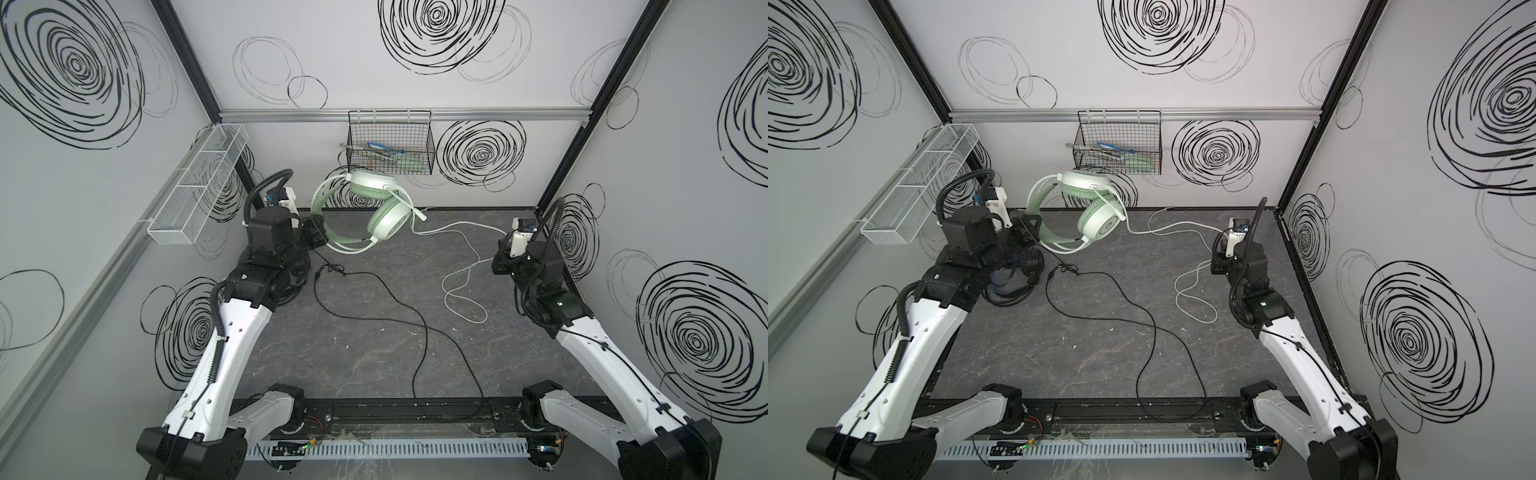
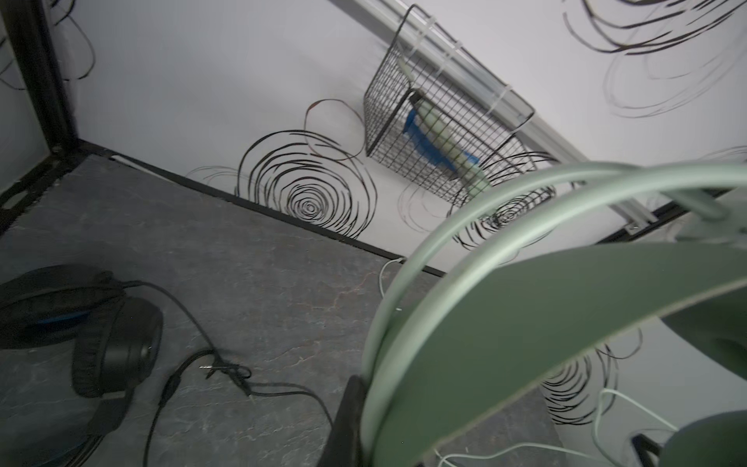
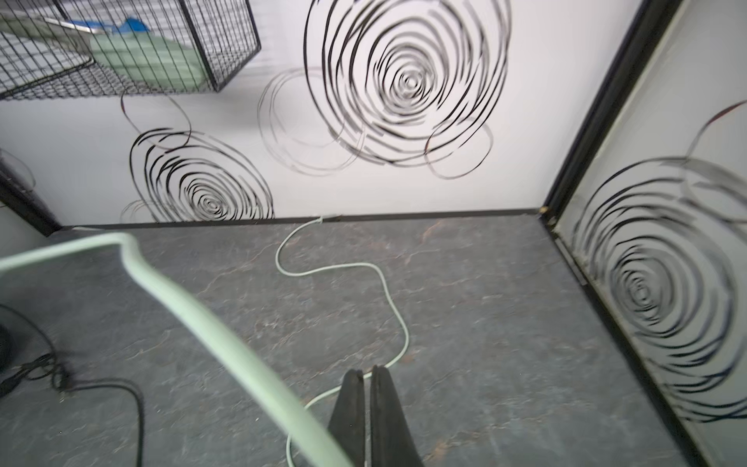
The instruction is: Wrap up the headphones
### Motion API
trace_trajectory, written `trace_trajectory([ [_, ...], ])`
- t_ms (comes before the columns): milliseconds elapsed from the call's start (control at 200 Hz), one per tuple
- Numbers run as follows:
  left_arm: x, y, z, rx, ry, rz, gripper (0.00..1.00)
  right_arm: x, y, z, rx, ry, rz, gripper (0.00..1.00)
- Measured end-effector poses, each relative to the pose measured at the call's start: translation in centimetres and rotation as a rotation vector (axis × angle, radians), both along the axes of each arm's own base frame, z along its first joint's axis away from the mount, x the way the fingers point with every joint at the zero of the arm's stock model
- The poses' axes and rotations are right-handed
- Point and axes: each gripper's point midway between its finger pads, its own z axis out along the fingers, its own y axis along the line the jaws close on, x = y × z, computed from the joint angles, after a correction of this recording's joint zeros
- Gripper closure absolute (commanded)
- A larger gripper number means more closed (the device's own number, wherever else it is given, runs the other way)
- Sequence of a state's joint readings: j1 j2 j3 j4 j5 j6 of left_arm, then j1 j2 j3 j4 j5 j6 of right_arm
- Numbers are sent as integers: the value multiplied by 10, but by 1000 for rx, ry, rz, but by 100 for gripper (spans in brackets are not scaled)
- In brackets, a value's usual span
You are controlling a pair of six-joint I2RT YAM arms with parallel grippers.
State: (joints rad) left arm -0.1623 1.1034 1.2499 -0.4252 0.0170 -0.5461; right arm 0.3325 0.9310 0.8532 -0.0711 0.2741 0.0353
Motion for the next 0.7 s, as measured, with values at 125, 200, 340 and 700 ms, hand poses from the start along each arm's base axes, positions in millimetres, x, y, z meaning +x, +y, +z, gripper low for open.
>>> trace_trajectory([
  [125, 0, 13, -41, 104, 70, 41, 100, -16, -16, 54, -135, -135, -43, 100],
  [200, -2, 16, -61, 165, 95, 35, 100, -19, -21, 84, -202, -193, -72, 100],
  [340, -11, 1, -87, 245, 88, -61, 100, -8, -22, 133, -254, -264, -101, 100],
  [700, -50, -81, -110, 300, 47, -461, 100, -13, 87, 155, -356, -378, 232, 100],
])
